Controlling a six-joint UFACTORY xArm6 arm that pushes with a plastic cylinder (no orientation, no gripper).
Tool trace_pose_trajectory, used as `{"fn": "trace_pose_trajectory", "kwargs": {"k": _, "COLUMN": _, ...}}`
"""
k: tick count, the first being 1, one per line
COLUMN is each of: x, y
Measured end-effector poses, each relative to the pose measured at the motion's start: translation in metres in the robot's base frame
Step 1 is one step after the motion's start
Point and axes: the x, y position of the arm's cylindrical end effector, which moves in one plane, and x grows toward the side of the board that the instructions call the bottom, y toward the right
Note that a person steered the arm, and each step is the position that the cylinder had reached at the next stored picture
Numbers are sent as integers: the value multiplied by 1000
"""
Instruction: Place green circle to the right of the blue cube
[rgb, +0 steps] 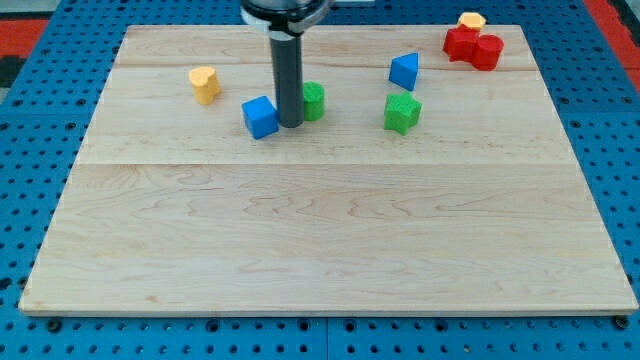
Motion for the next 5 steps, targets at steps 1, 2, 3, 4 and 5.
{"fn": "trace_pose_trajectory", "kwargs": {"k": 1, "x": -1, "y": -13}}
{"fn": "trace_pose_trajectory", "kwargs": {"k": 2, "x": -31, "y": -6}}
{"fn": "trace_pose_trajectory", "kwargs": {"k": 3, "x": -63, "y": -1}}
{"fn": "trace_pose_trajectory", "kwargs": {"k": 4, "x": -63, "y": 13}}
{"fn": "trace_pose_trajectory", "kwargs": {"k": 5, "x": -52, "y": 11}}
